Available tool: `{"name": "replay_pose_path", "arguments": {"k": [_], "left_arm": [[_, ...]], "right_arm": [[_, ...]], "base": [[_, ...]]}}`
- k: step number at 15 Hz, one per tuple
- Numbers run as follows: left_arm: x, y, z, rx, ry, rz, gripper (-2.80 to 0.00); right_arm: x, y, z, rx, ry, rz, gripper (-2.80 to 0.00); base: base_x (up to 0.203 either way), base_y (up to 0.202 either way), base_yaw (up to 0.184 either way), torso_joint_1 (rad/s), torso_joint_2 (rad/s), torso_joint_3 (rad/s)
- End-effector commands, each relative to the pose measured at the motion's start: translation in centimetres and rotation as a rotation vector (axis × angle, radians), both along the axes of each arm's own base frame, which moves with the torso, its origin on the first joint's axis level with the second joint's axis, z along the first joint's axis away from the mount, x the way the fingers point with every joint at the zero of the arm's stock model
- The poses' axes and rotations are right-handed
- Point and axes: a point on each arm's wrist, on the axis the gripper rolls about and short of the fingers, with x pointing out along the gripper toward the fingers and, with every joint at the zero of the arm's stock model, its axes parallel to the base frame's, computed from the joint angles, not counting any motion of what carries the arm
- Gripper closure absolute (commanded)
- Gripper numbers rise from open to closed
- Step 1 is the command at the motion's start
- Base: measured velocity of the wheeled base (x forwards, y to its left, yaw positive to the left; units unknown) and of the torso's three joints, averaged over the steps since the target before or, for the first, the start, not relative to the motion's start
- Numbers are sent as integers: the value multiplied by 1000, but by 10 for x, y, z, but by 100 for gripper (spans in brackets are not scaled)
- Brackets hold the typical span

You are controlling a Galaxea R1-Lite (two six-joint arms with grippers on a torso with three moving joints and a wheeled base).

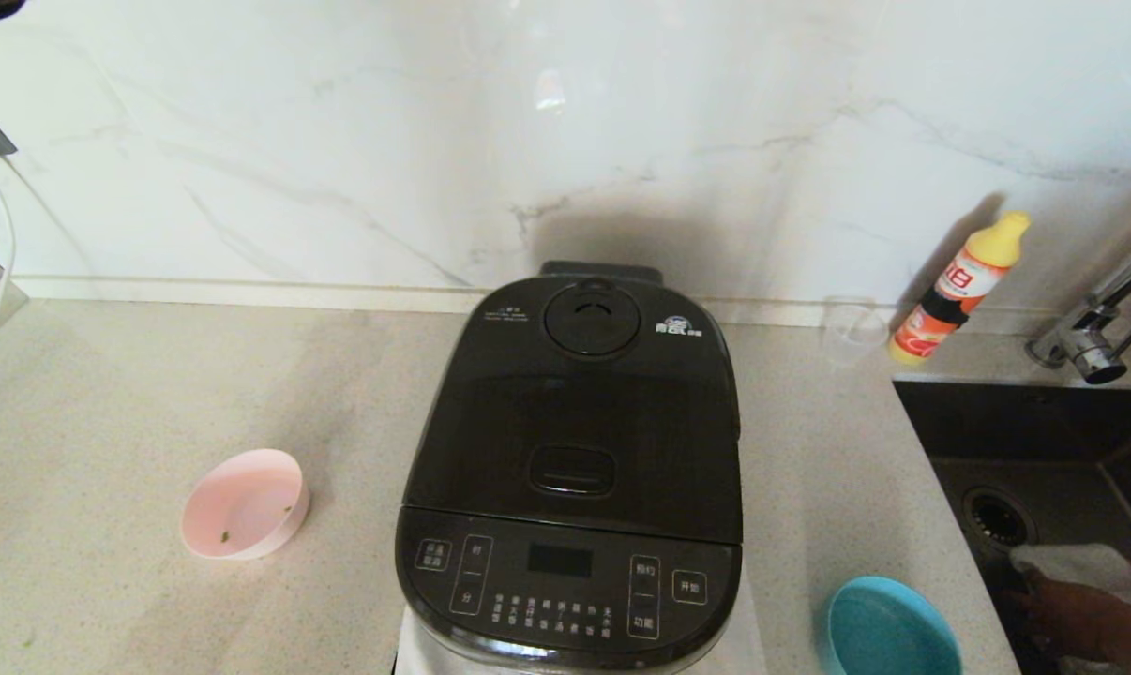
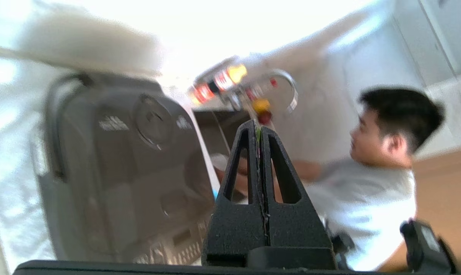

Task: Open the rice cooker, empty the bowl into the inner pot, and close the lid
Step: Press the start button

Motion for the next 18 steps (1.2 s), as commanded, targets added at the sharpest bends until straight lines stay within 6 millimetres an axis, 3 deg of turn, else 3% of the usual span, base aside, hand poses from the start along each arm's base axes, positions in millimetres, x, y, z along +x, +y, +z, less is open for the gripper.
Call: {"name": "replay_pose_path", "arguments": {"k": [1, 3, 5, 7, 9, 11, 13, 15, 18], "left_arm": [[10, -7, -16, 8, 41, -63, 0], [21, -9, -32, 57, 66, 56, 0], [22, -17, -35, 222, 47, 335, 0], [10, -21, -28, 515, -200, 423, 0], [-33, -21, -18, 600, -476, 502, 0], [-89, -19, -30, 598, -677, 602, 0], [-138, -17, -64, 590, -765, 685, 0], [-177, -15, -117, 582, -771, 734, 0], [-202, -14, -207, 564, -662, 766, 0]], "right_arm": [[0, 0, 0, 0, 1, -1, 0], [0, 0, 0, 0, 1, 0, 0], [0, 0, 0, 0, 1, 0, 0], [0, 0, 0, 0, 1, 0, 0], [0, 0, 0, 0, 2, -1, 0], [0, 0, 0, 0, 1, -1, 0], [0, 0, 0, 0, 1, -1, 0], [0, 0, 0, 0, 1, 0, 0], [0, 0, 0, 0, 1, 0, 0]], "base": [[0, 0, 0, 0, 0, 0], [0, 0, 0, 0, 0, 0], [0, 0, 0, 0, 0, 0], [0, 0, 0, 0, 0, 0], [0, 0, 0, 0, 0, 0], [0, 0, 0, 0, 0, 0], [0, 0, 0, 0, 0, 0], [0, 0, 0, 0, 0, 0], [0, 0, 0, 0, 0, 0]]}}
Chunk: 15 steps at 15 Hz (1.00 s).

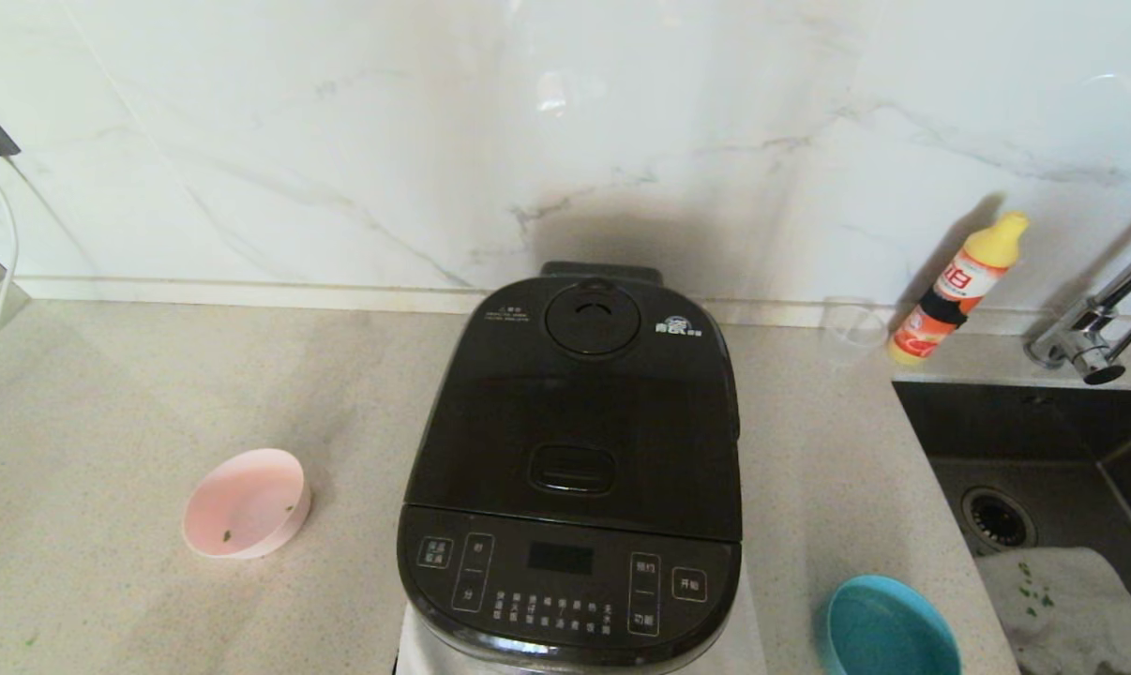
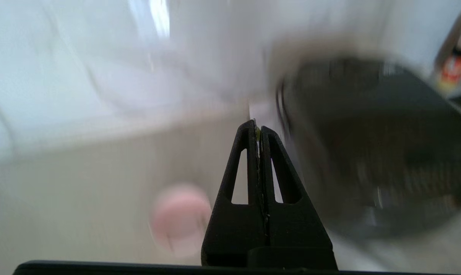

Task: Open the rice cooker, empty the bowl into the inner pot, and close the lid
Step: Press the start button

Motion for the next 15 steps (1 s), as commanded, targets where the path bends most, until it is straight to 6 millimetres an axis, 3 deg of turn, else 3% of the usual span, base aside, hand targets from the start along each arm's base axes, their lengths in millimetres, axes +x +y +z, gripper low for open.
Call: {"name": "replay_pose_path", "arguments": {"k": [1, 3, 5, 10, 13, 15], "left_arm": [[-23, 1, -71, -35, -15, 26, 0], [0, 1, -123, -61, 113, 73, 0], [9, 2, -148, -93, 204, 101, 0], [5, 3, -145, -92, 269, 157, 0], [6, 4, -148, 134, 246, 217, 0], [6, 4, -150, 22, 284, 201, 0]], "right_arm": [[0, 0, 0, 0, 2, -1, 0], [0, 0, 0, 0, 1, 0, 0], [0, 0, 0, 0, 4, 0, 0], [0, 0, 0, 0, 3, 0, 0], [0, 0, 0, 0, 3, 0, 0], [0, 0, 0, 0, 2, 0, 0]], "base": [[0, 0, 0, 0, 0, 0], [0, 0, 0, 0, 0, 0], [0, 0, 0, 0, 0, 0], [0, 0, 0, 0, 0, 0], [0, 0, 0, 0, 0, 0], [0, 0, 0, 0, 0, 0]]}}
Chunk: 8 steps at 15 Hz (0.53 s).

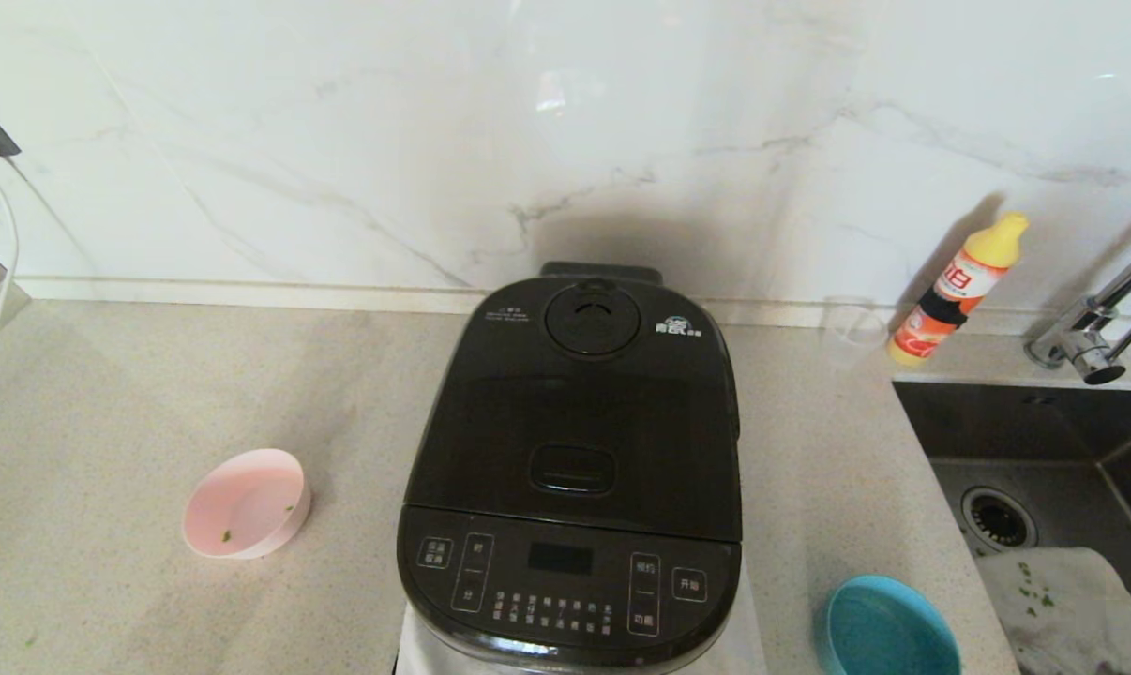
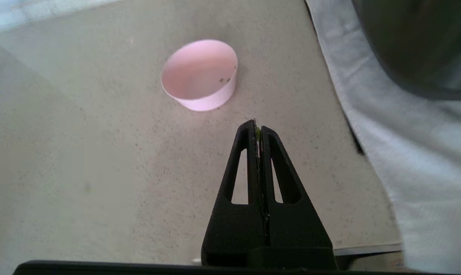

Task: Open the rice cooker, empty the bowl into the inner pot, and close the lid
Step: Press the start button

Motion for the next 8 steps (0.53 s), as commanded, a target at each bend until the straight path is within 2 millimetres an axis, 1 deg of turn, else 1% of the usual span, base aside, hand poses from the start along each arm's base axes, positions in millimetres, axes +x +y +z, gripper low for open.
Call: {"name": "replay_pose_path", "arguments": {"k": [1, 2, 3, 8], "left_arm": [[1, 0, -3, -162, 23, 13, 0], [1, 1, -3, -233, 23, 46, 0], [2, 1, -3, -259, 17, 70, 0], [2, 1, -3, -260, 13, 70, 0]], "right_arm": [[0, 0, 0, 0, 2, 0, 0], [0, 0, 0, 0, 1, 0, 0], [0, 0, 0, -3, 2, 0, 0], [1, 0, -1, -17, 1, 1, 0]], "base": [[0, 0, 0, 0, 0, 0], [0, 0, 0, 0, 0, 0], [0, 0, 0, 0, 0, 0], [0, 0, 0, 0, 0, 0]]}}
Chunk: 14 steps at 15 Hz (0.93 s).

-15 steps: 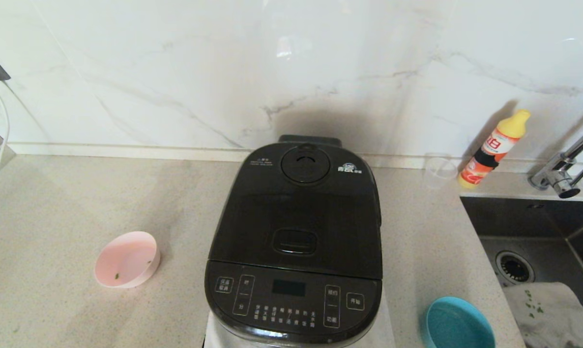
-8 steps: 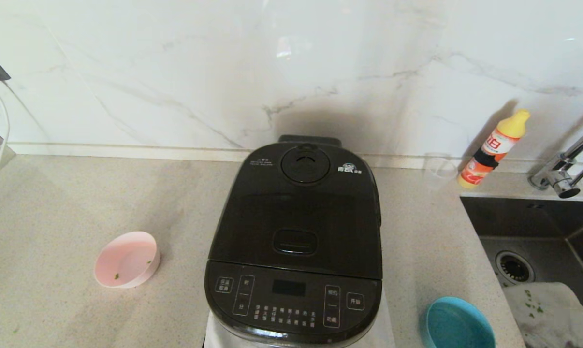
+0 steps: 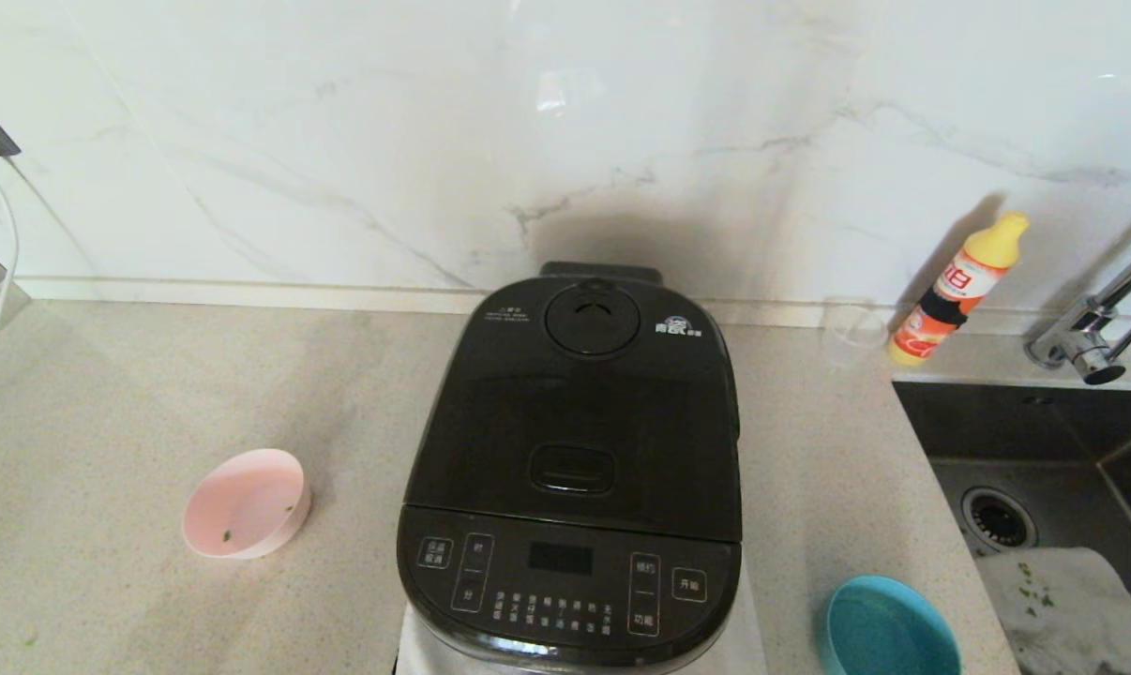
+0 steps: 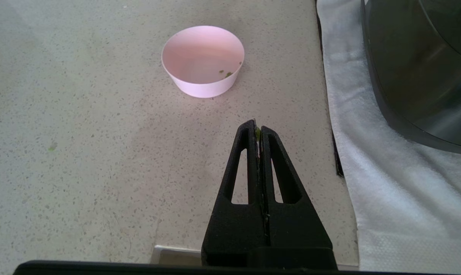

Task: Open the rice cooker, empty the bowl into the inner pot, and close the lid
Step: Press the start button

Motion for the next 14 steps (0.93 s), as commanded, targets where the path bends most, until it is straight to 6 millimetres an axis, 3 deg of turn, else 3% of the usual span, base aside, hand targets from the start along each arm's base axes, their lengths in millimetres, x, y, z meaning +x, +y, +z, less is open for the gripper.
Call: {"name": "replay_pose_path", "arguments": {"k": [1, 4, 5, 8, 10, 14], "left_arm": [[0, 0, 0, 0, 2, 1, 0], [0, 0, 0, 0, 3, 0, 0], [0, 0, 0, 0, 4, -1, 0], [0, 0, 0, 0, 3, 1, 0], [0, 0, 0, 0, 4, 1, 0], [0, 0, 0, 0, 4, 1, 0]], "right_arm": [[1, 0, -1, -35, 4, 7, 0], [-1, 0, 4, -67, -13, 6, 0], [-4, 0, 19, -67, -46, -1, 0], [-3, 1, 96, -30, -78, 34, 0], [19, 2, 140, -13, -31, 88, 0], [103, 5, 207, 27, 127, 192, 0]], "base": [[0, 0, 0, 0, 0, 0], [0, 0, 0, 0, 0, 0], [0, 0, 0, 0, 0, 0], [0, 0, 0, 0, 0, 0], [0, 0, 0, 0, 0, 0], [0, 0, 0, 0, 0, 0]]}}
